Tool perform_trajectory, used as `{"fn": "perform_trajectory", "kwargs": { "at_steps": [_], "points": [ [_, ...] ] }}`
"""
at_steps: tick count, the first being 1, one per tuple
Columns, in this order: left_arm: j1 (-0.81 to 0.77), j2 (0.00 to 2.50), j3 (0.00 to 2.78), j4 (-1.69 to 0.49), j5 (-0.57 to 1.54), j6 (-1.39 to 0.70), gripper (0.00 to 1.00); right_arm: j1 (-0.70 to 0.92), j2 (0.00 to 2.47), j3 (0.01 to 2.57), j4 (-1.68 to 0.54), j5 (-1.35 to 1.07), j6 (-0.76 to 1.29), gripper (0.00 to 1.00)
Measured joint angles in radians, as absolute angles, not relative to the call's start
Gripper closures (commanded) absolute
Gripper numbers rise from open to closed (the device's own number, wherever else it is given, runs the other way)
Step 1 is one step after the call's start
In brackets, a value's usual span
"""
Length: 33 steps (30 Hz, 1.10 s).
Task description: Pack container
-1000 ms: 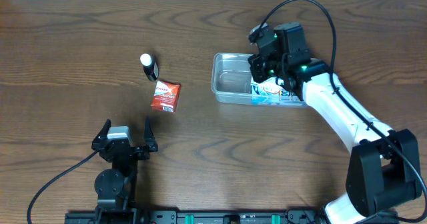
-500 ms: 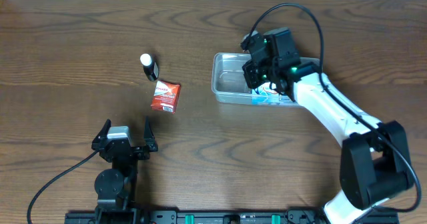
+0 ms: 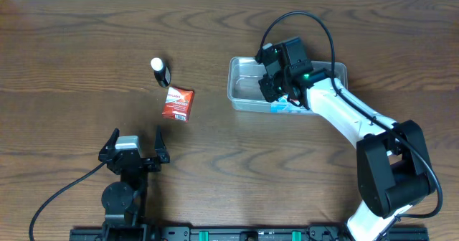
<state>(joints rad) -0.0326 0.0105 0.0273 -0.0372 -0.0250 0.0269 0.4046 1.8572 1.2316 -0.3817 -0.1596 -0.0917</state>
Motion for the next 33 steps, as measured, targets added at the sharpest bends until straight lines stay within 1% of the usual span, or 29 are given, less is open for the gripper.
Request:
{"fn": "perform_trajectory", "kwargs": {
  "at_steps": [22, 27, 33],
  "points": [
    [-0.033, 0.010, 0.027, -0.038, -0.025, 0.027, 0.02, 0.405, 1.900, 1.238, -0.387, -0.102, -0.100, 0.99],
    [-0.033, 0.010, 0.027, -0.037, -0.025, 0.027, 0.02, 0.409, 1.901, 1.250, -0.417, -0.079, -0.108, 0.99],
    [-0.033, 0.011, 0.027, -0.037, -0.025, 0.027, 0.02, 0.408, 1.909, 1.311, -0.526, -0.051, -0.115, 0.99]
  ]
}}
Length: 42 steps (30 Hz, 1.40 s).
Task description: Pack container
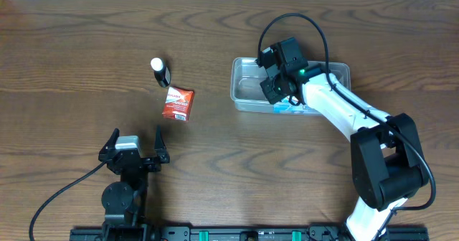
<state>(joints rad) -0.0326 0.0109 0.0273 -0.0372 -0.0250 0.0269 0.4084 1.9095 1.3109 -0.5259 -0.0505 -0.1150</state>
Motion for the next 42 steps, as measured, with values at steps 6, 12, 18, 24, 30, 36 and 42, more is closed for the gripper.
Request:
{"fn": "perform_trajectory", "kwargs": {
  "at_steps": [6, 12, 18, 24, 30, 36, 42],
  "points": [
    [-0.033, 0.011, 0.027, -0.037, -0.025, 0.027, 0.02, 0.408, 1.898, 1.423, -0.629, -0.063, -0.118, 0.99],
    [-0.033, 0.011, 0.027, -0.038, -0.025, 0.027, 0.02, 0.376, 1.784, 1.503, -0.709, -0.025, -0.057, 0.79],
    [-0.033, 0.011, 0.027, -0.038, -0.025, 0.027, 0.02, 0.168, 1.666, 1.535, -0.788, 0.068, 0.053, 0.46],
    [-0.033, 0.011, 0.027, -0.038, -0.025, 0.027, 0.02, -0.083, 1.676, 1.536, -0.863, 0.108, 0.088, 0.01],
    [-0.033, 0.011, 0.027, -0.038, -0.025, 0.027, 0.02, -0.271, 1.681, 1.536, -0.868, 0.117, 0.096, 0.01],
    [-0.033, 0.011, 0.027, -0.037, -0.025, 0.027, 0.02, -0.350, 1.681, 1.536, -0.868, 0.120, 0.096, 0.01],
    [-0.033, 0.011, 0.027, -0.037, -0.025, 0.027, 0.02, -0.366, 1.681, 1.536, -0.868, 0.122, 0.096, 0.01]
  ]
}}
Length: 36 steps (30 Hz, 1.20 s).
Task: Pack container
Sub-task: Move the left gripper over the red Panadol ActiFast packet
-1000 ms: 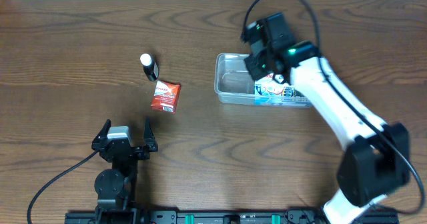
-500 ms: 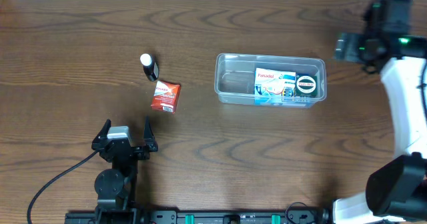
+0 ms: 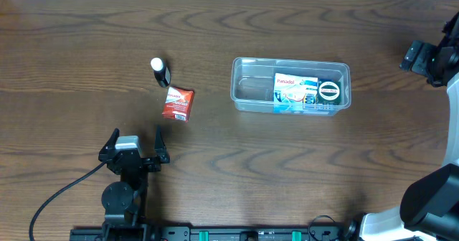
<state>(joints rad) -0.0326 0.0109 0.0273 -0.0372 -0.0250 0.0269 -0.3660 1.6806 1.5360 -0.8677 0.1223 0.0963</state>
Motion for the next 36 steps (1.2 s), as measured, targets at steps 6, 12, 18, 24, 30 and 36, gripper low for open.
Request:
{"fn": "perform_trajectory", "kwargs": {
  "at_steps": [6, 12, 18, 24, 30, 36],
  "points": [
    [-0.033, 0.011, 0.027, -0.037, -0.026, 0.027, 0.02, -0.366, 1.681, 1.536, -0.868, 0.121, 0.096, 0.01],
    [-0.033, 0.011, 0.026, -0.022, -0.034, 0.027, 0.02, -0.366, 1.681, 1.536, -0.868, 0.121, 0.096, 0.01],
    [-0.033, 0.014, 0.021, -0.004, 0.004, 0.027, 0.02, -0.366, 1.681, 1.536, -0.868, 0.121, 0.096, 0.01],
    [-0.033, 0.157, 0.179, -0.110, 0.037, 0.027, 0.02, -0.366, 1.681, 1.536, -0.868, 0.121, 0.096, 0.01],
    [-0.033, 0.557, 0.605, -0.323, 0.048, 0.027, 0.02, -0.366, 1.681, 1.535, -0.870, 0.121, 0.096, 0.01],
    [-0.033, 1.089, 0.959, -0.575, 0.083, 0.027, 0.02, -0.366, 1.681, 1.534, -0.870, 0.121, 0.097, 0.01]
  ]
}}
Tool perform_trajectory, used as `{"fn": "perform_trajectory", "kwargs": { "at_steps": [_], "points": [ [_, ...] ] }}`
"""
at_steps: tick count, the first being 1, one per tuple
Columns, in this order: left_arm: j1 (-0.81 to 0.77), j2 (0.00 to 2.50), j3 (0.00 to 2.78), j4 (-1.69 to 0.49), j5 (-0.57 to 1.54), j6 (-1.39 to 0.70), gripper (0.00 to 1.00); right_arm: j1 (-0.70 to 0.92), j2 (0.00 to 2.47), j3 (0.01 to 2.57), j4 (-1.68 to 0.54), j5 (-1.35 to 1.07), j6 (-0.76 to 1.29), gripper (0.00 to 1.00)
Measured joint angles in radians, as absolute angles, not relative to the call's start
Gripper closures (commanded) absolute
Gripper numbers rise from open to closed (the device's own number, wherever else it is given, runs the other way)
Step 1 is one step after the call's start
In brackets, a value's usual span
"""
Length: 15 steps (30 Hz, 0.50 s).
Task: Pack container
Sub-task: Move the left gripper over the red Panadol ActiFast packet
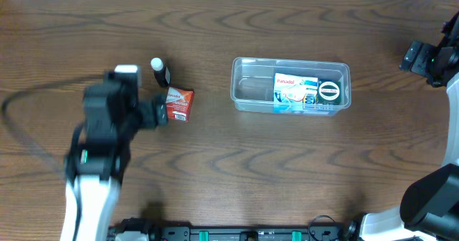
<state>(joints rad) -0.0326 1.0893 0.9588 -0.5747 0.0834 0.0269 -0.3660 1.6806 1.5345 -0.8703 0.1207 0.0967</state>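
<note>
A clear plastic container (pixel 290 85) sits right of centre, holding a white and blue Panadol box (pixel 295 93) and a round dark tin (pixel 330 91). On the left lie a red packet (pixel 178 102) and a small dark bottle with a white cap (pixel 161 72). My left gripper (pixel 158 115) is blurred, just left of the red packet; its jaws cannot be made out. My right gripper (pixel 429 60) is at the far right edge, away from the container, its jaw state unclear.
The brown wooden table (pixel 229 169) carries everything. The left arm's body (pixel 100 137) and its cable (pixel 29 133) cover the left side. A dark rail runs along the front edge.
My left arm has moved from its rest pose at the front left to beside the red packet. The right arm, container, packet and bottle are unchanged.
My right gripper was over the container with the Panadol box partly under it, and the container shifted slightly right. Then the right arm stood at the far right edge, with box and tin showing inside. Now my left arm is at the red packet.
</note>
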Motion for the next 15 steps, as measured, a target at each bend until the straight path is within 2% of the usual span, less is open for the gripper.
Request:
{"fn": "perform_trajectory", "kwargs": {
  "at_steps": [7, 15],
  "points": [
    [-0.033, 1.483, 1.061, -0.575, 0.127, 0.026, 0.02, -0.366, 1.681, 1.534, -0.870, 0.121, 0.097, 0.01],
    [-0.033, 1.611, 1.061, -0.572, 0.224, 0.027, 0.02, -0.366, 1.681, 1.534, -0.870, 0.121, 0.097, 0.01]
  ]
}}
